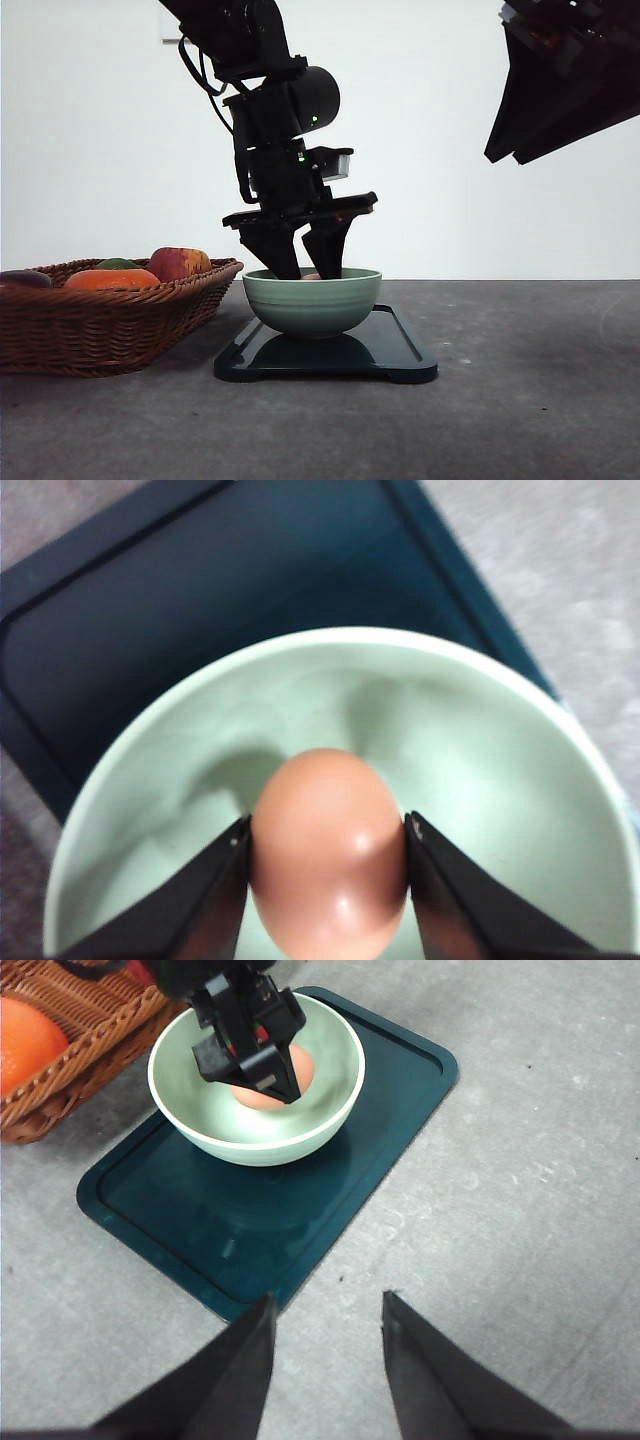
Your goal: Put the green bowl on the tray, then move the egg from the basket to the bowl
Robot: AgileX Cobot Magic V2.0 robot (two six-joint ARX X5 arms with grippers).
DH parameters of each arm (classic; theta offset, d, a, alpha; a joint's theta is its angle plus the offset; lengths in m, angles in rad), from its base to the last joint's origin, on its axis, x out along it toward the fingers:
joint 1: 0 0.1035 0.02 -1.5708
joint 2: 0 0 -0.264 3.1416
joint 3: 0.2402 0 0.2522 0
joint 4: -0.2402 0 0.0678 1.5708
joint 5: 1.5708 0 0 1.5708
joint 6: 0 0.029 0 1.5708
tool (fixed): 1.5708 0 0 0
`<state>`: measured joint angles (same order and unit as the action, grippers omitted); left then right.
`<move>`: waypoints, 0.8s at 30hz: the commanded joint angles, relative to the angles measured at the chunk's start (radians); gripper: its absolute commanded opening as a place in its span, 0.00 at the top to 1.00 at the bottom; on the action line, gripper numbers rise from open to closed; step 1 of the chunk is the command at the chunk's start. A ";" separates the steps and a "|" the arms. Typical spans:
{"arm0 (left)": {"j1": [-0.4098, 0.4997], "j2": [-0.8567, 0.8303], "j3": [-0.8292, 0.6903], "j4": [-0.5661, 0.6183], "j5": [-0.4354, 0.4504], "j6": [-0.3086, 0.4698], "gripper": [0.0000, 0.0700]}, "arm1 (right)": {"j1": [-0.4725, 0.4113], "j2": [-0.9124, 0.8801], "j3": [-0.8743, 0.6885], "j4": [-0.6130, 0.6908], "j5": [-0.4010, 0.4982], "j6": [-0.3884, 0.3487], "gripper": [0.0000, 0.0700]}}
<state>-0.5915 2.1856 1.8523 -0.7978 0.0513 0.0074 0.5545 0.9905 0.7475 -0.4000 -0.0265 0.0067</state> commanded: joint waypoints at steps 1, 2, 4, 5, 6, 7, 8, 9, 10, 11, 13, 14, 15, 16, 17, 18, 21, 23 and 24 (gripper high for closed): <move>-0.011 0.026 0.025 0.004 -0.005 0.008 0.75 | 0.004 0.008 0.005 0.011 -0.002 0.000 0.70; -0.011 0.026 0.025 0.005 -0.007 0.008 0.75 | 0.004 0.008 0.005 0.011 -0.002 0.000 0.70; -0.011 0.026 0.025 0.007 -0.011 0.008 0.75 | 0.004 0.008 0.005 0.011 -0.002 0.000 0.70; -0.011 0.027 0.025 0.007 -0.016 0.008 0.75 | 0.004 0.008 0.005 0.011 -0.002 0.000 0.70; -0.011 0.028 0.025 0.007 -0.021 0.008 0.75 | 0.004 0.008 0.005 0.011 -0.002 0.000 0.70; -0.011 0.030 0.025 0.007 -0.027 0.008 0.75 | 0.004 0.008 0.005 0.011 -0.002 0.000 0.70; -0.011 0.032 0.025 0.006 -0.030 0.008 0.75 | 0.004 0.008 0.005 0.011 -0.002 0.000 0.70; -0.011 0.034 0.025 0.005 -0.030 0.008 0.75 | 0.004 0.008 0.005 0.011 -0.002 0.000 0.70; -0.011 0.036 0.025 0.003 -0.030 0.008 0.75 | 0.004 0.008 0.005 0.011 -0.002 0.000 0.70; -0.011 0.038 0.025 0.001 -0.030 0.008 0.75 | 0.004 0.008 0.005 0.011 -0.002 0.000 0.70; -0.012 0.039 0.025 0.000 -0.030 0.008 0.75 | 0.004 0.008 0.005 0.011 -0.002 0.000 0.70; -0.012 0.039 0.025 0.001 -0.030 0.008 0.74 | 0.004 0.008 0.005 0.011 -0.002 0.000 0.70; -0.013 0.039 0.025 0.002 -0.030 0.008 0.74 | 0.004 0.008 0.005 0.011 -0.002 0.000 0.70; -0.013 0.039 0.025 0.004 -0.030 0.008 0.74 | 0.004 0.008 0.005 0.011 -0.002 0.000 0.70; -0.013 0.039 0.025 0.005 -0.030 0.008 0.74 | 0.004 0.008 0.005 0.011 -0.002 0.000 0.70; -0.013 0.039 0.025 0.006 -0.030 0.008 0.74 | 0.004 0.008 0.005 0.011 -0.002 0.000 0.70; -0.013 0.041 0.025 0.008 -0.030 0.007 0.74 | 0.004 0.008 0.005 0.011 -0.002 0.000 0.70; -0.013 0.041 0.025 0.009 -0.030 0.007 0.74 | 0.004 0.008 0.005 0.011 -0.002 0.000 0.70; -0.013 0.042 0.025 0.010 -0.030 0.007 0.74 | 0.004 0.008 0.005 0.011 -0.002 0.000 0.70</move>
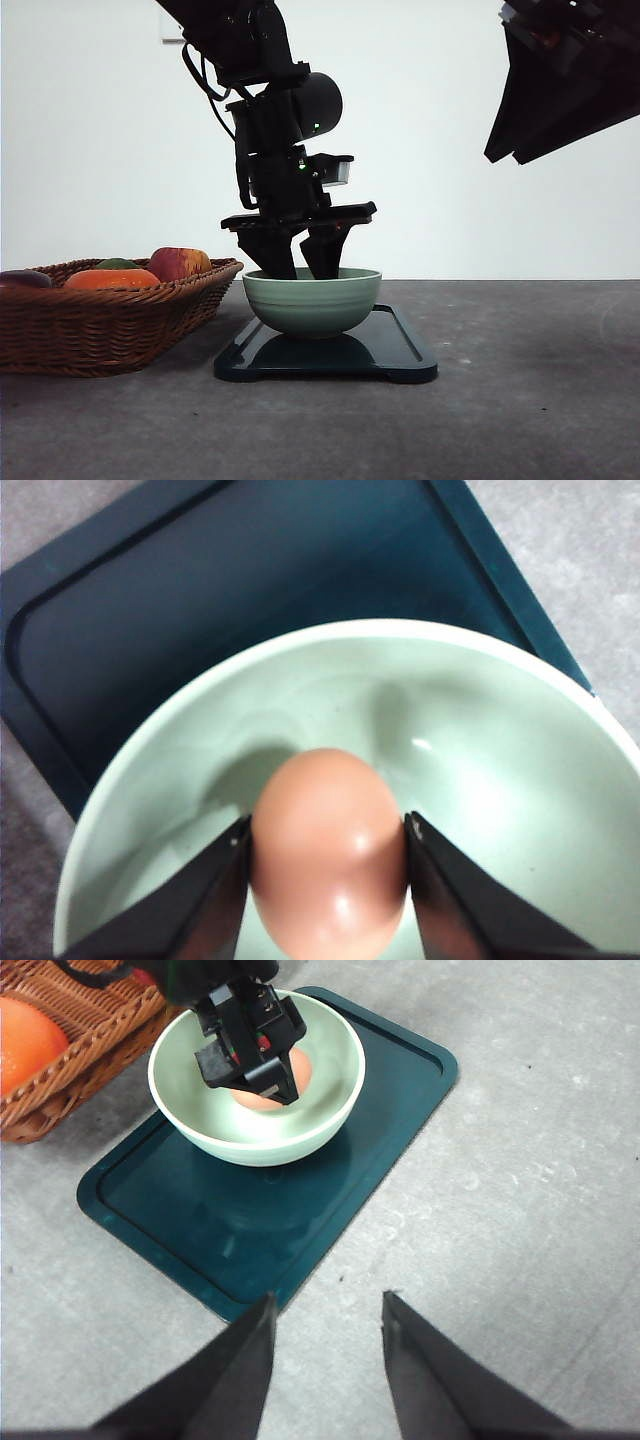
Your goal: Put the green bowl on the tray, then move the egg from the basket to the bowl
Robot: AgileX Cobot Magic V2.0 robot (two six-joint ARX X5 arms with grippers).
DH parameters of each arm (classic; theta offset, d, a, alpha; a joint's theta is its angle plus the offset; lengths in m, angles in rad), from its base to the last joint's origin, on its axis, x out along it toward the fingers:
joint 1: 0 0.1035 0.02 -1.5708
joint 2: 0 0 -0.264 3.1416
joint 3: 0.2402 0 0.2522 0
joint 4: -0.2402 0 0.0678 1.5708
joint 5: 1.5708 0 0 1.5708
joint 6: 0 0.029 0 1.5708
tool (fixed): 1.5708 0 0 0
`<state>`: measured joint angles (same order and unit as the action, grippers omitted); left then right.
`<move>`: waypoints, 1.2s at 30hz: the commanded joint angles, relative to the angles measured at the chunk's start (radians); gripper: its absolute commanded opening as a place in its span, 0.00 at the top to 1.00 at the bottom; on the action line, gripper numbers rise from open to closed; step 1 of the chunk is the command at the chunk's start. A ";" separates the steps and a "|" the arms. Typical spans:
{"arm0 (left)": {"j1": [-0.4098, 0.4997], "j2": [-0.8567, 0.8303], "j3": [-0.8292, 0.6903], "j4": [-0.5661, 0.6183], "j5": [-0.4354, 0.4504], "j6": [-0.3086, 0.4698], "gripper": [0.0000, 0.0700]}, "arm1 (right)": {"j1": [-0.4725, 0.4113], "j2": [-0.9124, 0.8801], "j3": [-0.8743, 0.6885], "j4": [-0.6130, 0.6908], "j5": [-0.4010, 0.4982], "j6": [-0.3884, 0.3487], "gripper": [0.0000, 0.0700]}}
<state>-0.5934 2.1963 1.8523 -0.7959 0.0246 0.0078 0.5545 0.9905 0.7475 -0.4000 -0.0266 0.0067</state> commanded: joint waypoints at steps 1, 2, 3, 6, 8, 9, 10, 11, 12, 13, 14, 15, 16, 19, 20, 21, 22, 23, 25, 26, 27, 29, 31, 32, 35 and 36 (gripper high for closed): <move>-0.012 0.032 0.025 0.008 -0.003 0.007 0.74 | 0.004 0.008 0.005 0.011 -0.002 0.000 0.70; -0.012 0.033 0.025 0.008 -0.003 0.007 0.74 | 0.004 0.008 0.005 0.011 -0.002 0.000 0.70; -0.012 0.034 0.025 0.008 -0.003 0.007 0.74 | 0.004 0.008 0.005 0.011 -0.002 0.000 0.70; -0.012 0.041 0.025 0.006 -0.003 0.006 0.74 | 0.004 0.008 0.005 0.011 -0.001 0.000 0.70; -0.012 0.045 0.025 0.003 -0.003 0.006 0.74 | 0.004 0.008 0.005 0.011 -0.001 0.000 0.70; -0.012 0.048 0.025 0.001 -0.003 0.006 0.74 | 0.004 0.008 0.005 0.011 -0.001 0.000 0.70; -0.012 0.048 0.025 0.001 -0.003 0.006 0.73 | 0.004 0.008 0.005 0.011 -0.001 0.000 0.70; -0.013 0.048 0.025 0.002 -0.003 0.006 0.73 | 0.004 0.008 0.005 0.010 -0.001 0.001 0.70; -0.014 0.048 0.025 0.004 -0.003 0.006 0.73 | 0.004 0.008 0.005 0.010 -0.001 0.001 0.70; -0.015 0.048 0.025 0.005 -0.003 0.006 0.73 | 0.004 0.008 0.005 0.010 -0.001 0.001 0.70; -0.016 0.048 0.025 0.004 -0.003 0.006 0.73 | 0.004 0.008 0.005 0.010 -0.001 0.001 0.70; -0.016 0.048 0.025 0.003 -0.003 0.006 0.73 | 0.004 0.008 0.005 0.010 -0.001 0.000 0.70; -0.016 0.048 0.025 0.000 -0.003 0.006 0.72 | 0.004 0.008 0.005 0.010 -0.002 0.000 0.70; -0.017 0.048 0.026 -0.013 -0.003 -0.001 0.63 | 0.004 0.008 0.005 0.010 -0.001 0.000 0.70; -0.017 0.048 0.027 -0.017 -0.003 -0.001 0.59 | 0.004 0.008 0.005 0.010 -0.002 0.000 0.70; -0.018 0.048 0.028 -0.021 -0.003 -0.001 0.55 | 0.004 0.008 0.005 0.010 -0.002 0.000 0.70; -0.018 0.048 0.028 -0.024 -0.003 -0.001 0.54 | 0.004 0.008 0.005 0.010 -0.002 0.000 0.70; -0.018 0.048 0.031 -0.027 -0.003 -0.001 0.54 | 0.004 0.008 0.005 0.010 -0.002 0.000 0.70; -0.018 0.048 0.039 -0.037 -0.003 -0.001 0.54 | 0.004 0.008 0.005 0.010 -0.002 0.000 0.70; -0.018 0.048 0.047 -0.044 -0.003 -0.001 0.54 | 0.004 0.008 0.005 0.010 -0.002 0.000 0.70; -0.018 0.048 0.056 -0.051 -0.003 0.000 0.54 | 0.004 0.008 0.005 0.010 -0.002 0.000 0.70; -0.018 0.048 0.077 -0.061 -0.003 -0.001 0.52 | 0.004 0.008 0.005 0.010 -0.002 0.001 0.70; -0.018 0.048 0.107 -0.078 -0.003 -0.001 0.48 | 0.004 0.008 0.005 0.010 -0.002 0.001 0.70; -0.018 0.048 0.125 -0.091 -0.003 -0.001 0.47 | 0.004 0.008 0.005 0.009 -0.002 0.001 0.70; -0.018 0.048 0.191 -0.144 -0.003 -0.001 0.47 | 0.004 0.008 0.005 0.008 -0.001 0.004 0.70; -0.018 0.048 0.218 -0.170 -0.003 -0.001 0.47 | 0.004 0.008 0.005 0.008 -0.001 0.005 0.70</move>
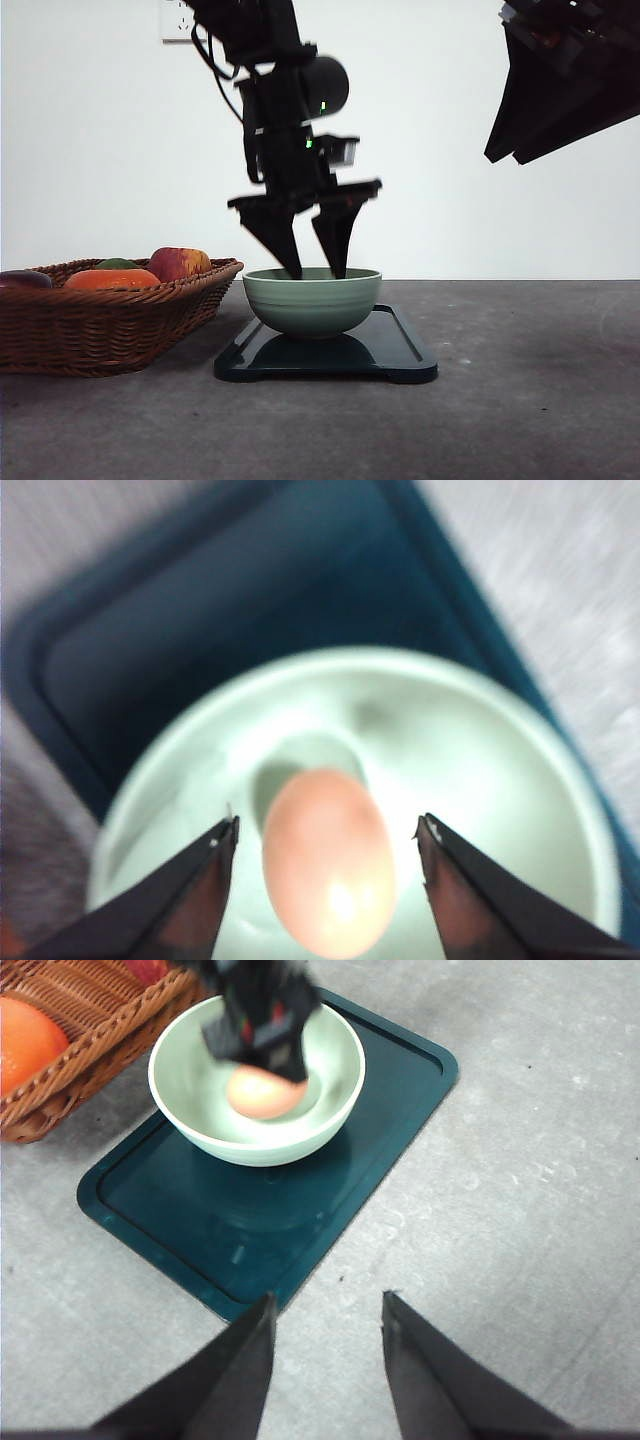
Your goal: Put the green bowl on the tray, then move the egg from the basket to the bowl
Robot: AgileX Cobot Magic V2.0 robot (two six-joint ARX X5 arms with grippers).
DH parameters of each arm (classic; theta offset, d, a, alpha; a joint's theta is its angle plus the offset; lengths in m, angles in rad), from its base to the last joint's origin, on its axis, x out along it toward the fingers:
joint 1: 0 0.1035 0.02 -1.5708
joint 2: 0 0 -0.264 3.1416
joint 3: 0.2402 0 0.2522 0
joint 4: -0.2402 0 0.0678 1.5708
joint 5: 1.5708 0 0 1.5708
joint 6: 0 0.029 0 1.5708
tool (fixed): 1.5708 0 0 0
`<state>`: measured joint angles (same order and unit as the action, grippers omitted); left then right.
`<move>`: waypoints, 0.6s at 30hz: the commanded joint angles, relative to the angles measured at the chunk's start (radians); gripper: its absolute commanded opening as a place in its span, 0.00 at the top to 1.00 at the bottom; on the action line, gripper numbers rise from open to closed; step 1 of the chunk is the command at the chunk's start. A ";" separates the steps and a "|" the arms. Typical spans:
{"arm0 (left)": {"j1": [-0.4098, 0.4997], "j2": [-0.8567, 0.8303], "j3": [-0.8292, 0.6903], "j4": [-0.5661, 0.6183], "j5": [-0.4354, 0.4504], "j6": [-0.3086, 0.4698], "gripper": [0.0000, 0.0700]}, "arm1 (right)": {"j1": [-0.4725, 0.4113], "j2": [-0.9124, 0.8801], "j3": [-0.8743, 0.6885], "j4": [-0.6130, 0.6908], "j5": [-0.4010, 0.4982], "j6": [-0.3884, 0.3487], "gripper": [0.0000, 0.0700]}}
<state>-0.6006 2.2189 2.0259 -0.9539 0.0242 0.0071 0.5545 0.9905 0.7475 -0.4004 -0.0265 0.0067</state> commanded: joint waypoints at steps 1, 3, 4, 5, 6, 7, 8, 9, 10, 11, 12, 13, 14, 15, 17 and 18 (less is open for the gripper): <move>-0.010 0.025 0.069 -0.040 -0.002 -0.002 0.47 | 0.004 0.008 0.005 0.007 -0.002 0.005 0.70; -0.010 0.023 0.118 -0.099 -0.002 -0.010 0.47 | 0.004 0.008 0.005 0.005 -0.002 0.005 0.70; -0.009 0.018 0.136 -0.126 -0.002 -0.022 0.48 | 0.004 0.008 0.005 0.004 -0.002 0.005 0.70; -0.006 0.010 0.147 -0.144 -0.001 -0.042 0.48 | 0.004 0.008 0.005 0.004 -0.002 0.005 0.70; -0.003 -0.001 0.151 -0.155 0.001 -0.068 0.49 | 0.004 0.008 0.005 0.003 -0.002 0.005 0.70; 0.000 -0.014 0.151 -0.160 0.011 -0.082 0.50 | 0.004 0.008 0.005 0.003 -0.002 0.005 0.70; 0.001 -0.028 0.151 -0.164 0.020 -0.089 0.50 | 0.004 0.008 0.005 0.003 -0.002 0.005 0.70; 0.002 -0.042 0.151 -0.166 0.027 -0.092 0.50 | 0.004 0.008 0.005 0.003 -0.002 0.005 0.70; 0.002 -0.054 0.150 -0.166 0.029 -0.092 0.50 | 0.004 0.008 0.005 0.003 -0.002 0.005 0.70; 0.002 -0.069 0.146 -0.161 0.029 -0.091 0.50 | 0.004 0.008 0.005 0.003 -0.002 0.005 0.70; 0.002 -0.086 0.140 -0.153 0.029 -0.090 0.50 | 0.004 0.008 0.005 0.003 -0.002 0.006 0.70; -0.001 -0.101 0.131 -0.136 0.030 -0.089 0.50 | 0.004 0.008 0.005 0.003 -0.002 0.007 0.70; -0.003 -0.117 0.120 -0.117 0.031 -0.088 0.50 | 0.004 0.008 0.005 0.003 -0.002 0.008 0.70; -0.004 -0.133 0.109 -0.095 0.034 -0.086 0.50 | 0.004 0.008 0.005 0.003 -0.002 0.008 0.70; -0.004 -0.165 0.077 -0.043 0.053 -0.081 0.50 | 0.004 0.008 0.005 0.003 -0.002 0.008 0.70; -0.004 -0.184 0.051 -0.010 0.067 -0.076 0.50 | 0.004 0.008 0.005 0.003 -0.002 0.008 0.70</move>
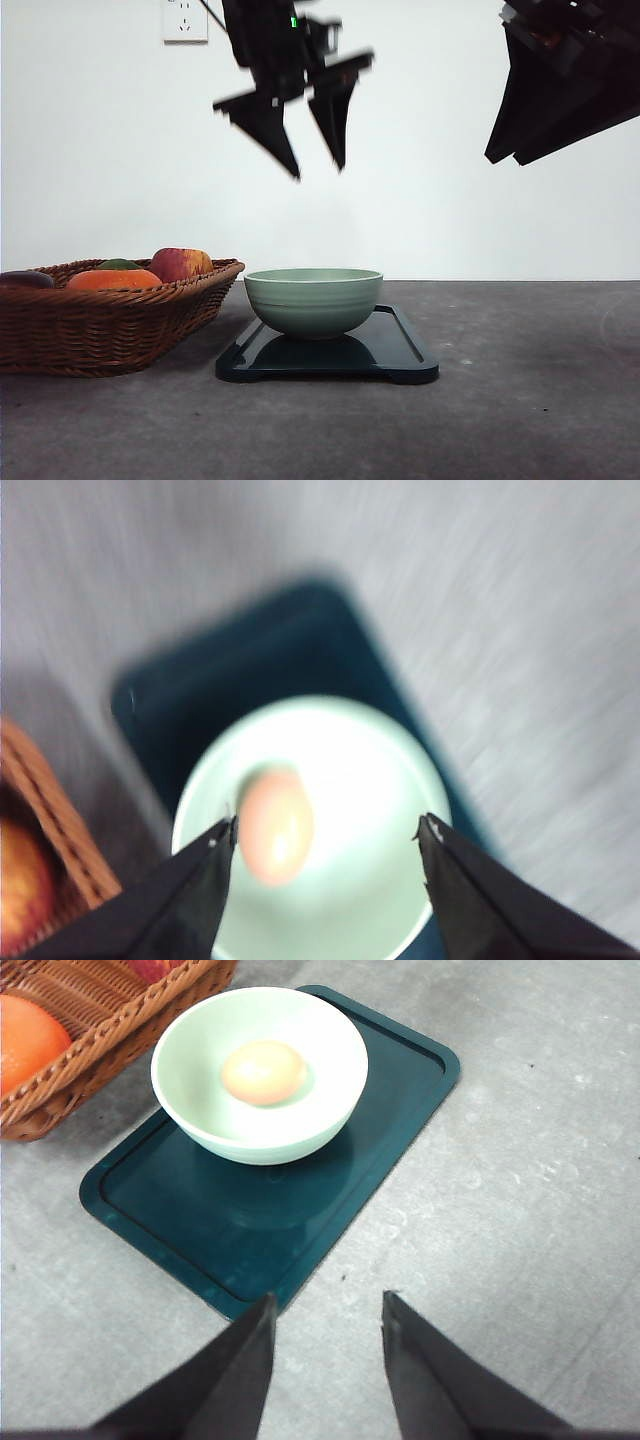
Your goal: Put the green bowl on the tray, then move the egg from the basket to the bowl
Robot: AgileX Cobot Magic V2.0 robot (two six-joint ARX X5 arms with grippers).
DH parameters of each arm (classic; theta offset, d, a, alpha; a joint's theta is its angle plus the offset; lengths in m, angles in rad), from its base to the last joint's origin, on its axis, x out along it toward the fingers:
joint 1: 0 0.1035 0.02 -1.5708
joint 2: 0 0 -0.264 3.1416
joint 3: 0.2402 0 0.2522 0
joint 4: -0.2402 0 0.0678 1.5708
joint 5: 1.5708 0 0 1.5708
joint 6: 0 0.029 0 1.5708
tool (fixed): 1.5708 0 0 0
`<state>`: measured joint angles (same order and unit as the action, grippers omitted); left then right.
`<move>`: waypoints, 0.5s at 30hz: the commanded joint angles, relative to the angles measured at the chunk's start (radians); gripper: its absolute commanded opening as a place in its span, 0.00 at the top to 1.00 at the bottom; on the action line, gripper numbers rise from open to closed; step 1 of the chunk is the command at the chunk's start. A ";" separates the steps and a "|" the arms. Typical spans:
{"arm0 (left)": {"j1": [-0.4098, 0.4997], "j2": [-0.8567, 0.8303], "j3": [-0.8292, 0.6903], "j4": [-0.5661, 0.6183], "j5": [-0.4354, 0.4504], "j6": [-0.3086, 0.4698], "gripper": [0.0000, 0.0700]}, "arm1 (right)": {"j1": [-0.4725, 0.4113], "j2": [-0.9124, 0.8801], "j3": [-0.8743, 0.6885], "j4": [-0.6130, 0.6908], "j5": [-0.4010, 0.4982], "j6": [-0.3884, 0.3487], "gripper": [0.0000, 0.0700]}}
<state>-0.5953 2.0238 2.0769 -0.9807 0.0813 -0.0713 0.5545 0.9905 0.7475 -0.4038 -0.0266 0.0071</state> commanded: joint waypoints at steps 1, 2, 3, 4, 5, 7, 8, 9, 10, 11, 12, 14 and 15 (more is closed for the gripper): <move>-0.009 -0.009 -0.028 0.046 0.021 0.007 0.50 | 0.004 0.008 0.005 0.006 -0.001 0.008 0.70; -0.009 -0.032 -0.062 0.075 0.027 0.012 0.50 | 0.004 0.008 0.005 0.006 -0.001 0.008 0.70; -0.009 -0.057 -0.101 0.104 0.028 0.018 0.50 | 0.004 0.008 0.005 0.006 -0.001 0.008 0.70; -0.008 -0.082 -0.144 0.132 0.028 0.021 0.50 | 0.004 0.008 0.005 0.006 -0.001 0.008 0.70; -0.007 -0.108 -0.189 0.162 0.028 0.022 0.50 | 0.004 0.008 0.005 0.006 -0.001 0.008 0.70; -0.002 -0.168 -0.294 0.229 0.028 0.022 0.50 | 0.004 0.008 0.005 0.006 -0.001 0.008 0.70; 0.002 -0.199 -0.346 0.260 0.028 0.021 0.50 | 0.004 0.008 0.005 0.006 -0.001 0.008 0.70; 0.006 -0.228 -0.395 0.288 0.028 0.019 0.50 | 0.004 0.008 0.005 0.006 -0.001 0.008 0.70; 0.009 -0.261 -0.445 0.313 0.028 0.018 0.50 | 0.004 0.008 0.005 0.006 -0.002 0.008 0.70; 0.012 -0.291 -0.489 0.334 0.028 0.018 0.50 | 0.004 0.008 0.005 0.007 -0.002 0.008 0.70; 0.014 -0.319 -0.529 0.351 0.028 0.018 0.50 | 0.004 0.008 0.005 0.007 -0.001 0.008 0.70; 0.023 -0.376 -0.605 0.376 0.028 0.018 0.50 | 0.004 0.008 0.005 0.007 -0.002 0.007 0.70; 0.027 -0.403 -0.640 0.385 0.028 0.018 0.50 | 0.004 0.008 0.005 0.007 -0.002 0.007 0.70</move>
<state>-0.5640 1.6222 1.4403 -0.6084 0.1070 -0.0639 0.5545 0.9905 0.7475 -0.4038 -0.0265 0.0071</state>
